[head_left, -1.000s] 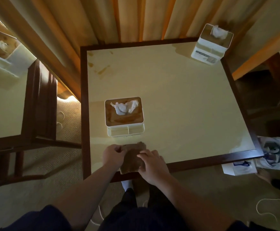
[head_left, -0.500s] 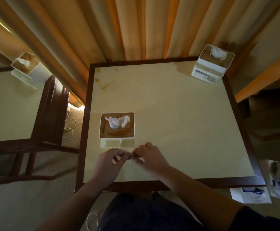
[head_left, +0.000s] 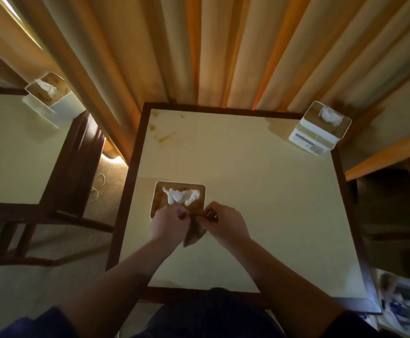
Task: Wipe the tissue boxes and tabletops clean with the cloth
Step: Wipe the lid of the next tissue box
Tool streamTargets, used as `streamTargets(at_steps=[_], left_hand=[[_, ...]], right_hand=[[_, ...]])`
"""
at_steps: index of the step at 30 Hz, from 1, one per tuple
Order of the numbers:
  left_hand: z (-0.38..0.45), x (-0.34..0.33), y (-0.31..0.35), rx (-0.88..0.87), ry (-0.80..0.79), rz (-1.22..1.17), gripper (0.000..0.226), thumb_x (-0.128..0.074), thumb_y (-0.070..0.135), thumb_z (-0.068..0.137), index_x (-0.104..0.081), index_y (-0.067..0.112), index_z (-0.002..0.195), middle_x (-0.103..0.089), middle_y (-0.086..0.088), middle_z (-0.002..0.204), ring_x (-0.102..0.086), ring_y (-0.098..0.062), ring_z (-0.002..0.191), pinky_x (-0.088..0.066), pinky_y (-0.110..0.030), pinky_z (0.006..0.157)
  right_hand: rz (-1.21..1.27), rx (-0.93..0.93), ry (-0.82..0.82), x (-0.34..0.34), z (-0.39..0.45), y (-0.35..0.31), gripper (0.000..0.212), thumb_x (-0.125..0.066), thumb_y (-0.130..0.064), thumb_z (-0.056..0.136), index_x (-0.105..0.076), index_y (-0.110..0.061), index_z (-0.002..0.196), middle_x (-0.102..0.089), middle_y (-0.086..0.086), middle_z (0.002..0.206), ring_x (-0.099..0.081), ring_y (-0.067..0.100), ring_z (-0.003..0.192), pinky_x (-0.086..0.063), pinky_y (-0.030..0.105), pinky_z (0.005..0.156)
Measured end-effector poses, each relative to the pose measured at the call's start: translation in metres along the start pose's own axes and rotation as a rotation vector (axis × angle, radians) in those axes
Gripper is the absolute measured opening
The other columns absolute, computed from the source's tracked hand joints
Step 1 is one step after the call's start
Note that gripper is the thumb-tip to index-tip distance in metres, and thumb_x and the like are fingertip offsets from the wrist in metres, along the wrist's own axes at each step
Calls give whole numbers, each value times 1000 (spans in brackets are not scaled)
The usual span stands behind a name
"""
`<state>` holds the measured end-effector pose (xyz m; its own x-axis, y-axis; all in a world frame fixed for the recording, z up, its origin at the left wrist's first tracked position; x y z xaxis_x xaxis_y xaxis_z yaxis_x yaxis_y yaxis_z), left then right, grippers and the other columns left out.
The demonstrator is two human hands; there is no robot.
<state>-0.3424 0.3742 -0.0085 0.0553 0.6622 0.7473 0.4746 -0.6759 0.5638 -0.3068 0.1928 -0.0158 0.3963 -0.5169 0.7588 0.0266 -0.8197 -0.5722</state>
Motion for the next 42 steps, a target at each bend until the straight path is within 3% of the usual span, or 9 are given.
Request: streamTargets(at_steps=[5, 12, 17, 21, 25, 29, 32, 36, 42], left_hand=[[11, 7, 7, -116, -6, 140, 7, -70, 37, 91, -73, 31, 92, -73, 13, 89, -68, -12, 79, -61, -34, 71], [32, 23, 8, -325, 135, 461, 41, -61, 48, 96, -61, 25, 130, -58, 0, 133, -56, -25, 122, -49, -41, 99], [45, 19, 7, -369, 61, 377, 19, -56, 34, 98, -73, 26, 96, -70, 6, 100, -64, -20, 100, -49, -37, 87], [44, 19, 19, -384, 45, 407, 49, -47, 57, 100, -63, 25, 66, -64, 8, 66, -59, -17, 69, -44, -35, 84], [53, 15, 28, -327, 43, 439, 50, -49, 60, 96, -67, 23, 68, -63, 7, 69, -58, -18, 76, -38, -38, 91], [65, 12, 25, -407, 23, 353, 12, -60, 28, 93, -69, 20, 98, -66, 0, 96, -64, -26, 88, -45, -40, 89], [64, 14, 17, -538, -51, 323, 23, -59, 14, 88, -79, 19, 99, -73, -2, 99, -67, -28, 89, -51, -39, 85], [62, 17, 6, -592, -146, 395, 28, -55, 22, 87, -83, 21, 91, -77, 0, 91, -69, -25, 84, -56, -36, 80], [50, 9, -1, -750, -224, 484, 30, -47, 35, 92, -73, 22, 100, -74, 3, 93, -67, -24, 89, -42, -34, 89]], right_hand=[[-148, 8, 67, -7, 7, -3, 29, -67, -58, 93, -67, -30, 96, -75, -11, 96, -71, 13, 93, -55, 34, 89], [-325, 165, 254, -20, 0, -13, 16, -78, -40, 87, -71, -28, 95, -67, -7, 100, -59, 22, 100, -52, 39, 78], [-460, 300, 260, -30, 1, -28, 11, -68, -27, 90, -79, -28, 94, -72, -5, 90, -63, 26, 89, -51, 38, 69], [-473, 254, 209, -30, -3, -36, 30, -50, -38, 96, -78, -26, 94, -71, -4, 97, -62, 23, 94, -52, 38, 73], [-478, 200, 161, -30, -1, -41, 21, -60, -34, 99, -78, -24, 102, -72, -3, 102, -64, 24, 97, -52, 38, 76], [-435, 185, 138, -30, -1, -45, 18, -61, -30, 100, -79, -24, 101, -73, -3, 101, -64, 25, 95, -50, 37, 75], [-412, 181, 162, -29, -4, -48, 4, -78, -21, 88, -77, -25, 89, -74, -4, 86, -65, 25, 79, -49, 32, 64], [-389, 213, 176, -34, -4, -52, 17, -86, -11, 74, -74, -22, 78, -70, -3, 74, -62, 24, 65, -35, 25, 60], [-369, 208, 86, -43, -6, -51, 12, -80, -11, 84, -76, -19, 92, -73, 2, 86, -65, 24, 77, -49, 29, 66]])
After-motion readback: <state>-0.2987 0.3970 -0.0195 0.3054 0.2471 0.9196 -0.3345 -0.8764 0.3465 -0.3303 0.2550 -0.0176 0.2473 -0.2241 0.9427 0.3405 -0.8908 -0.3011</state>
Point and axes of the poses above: each hand's wrist, its own z-axis towards the middle knuckle, its own x-axis out of the back of the hand, y = z × x, the point moved 5 cm from there along z, towards the middle knuckle
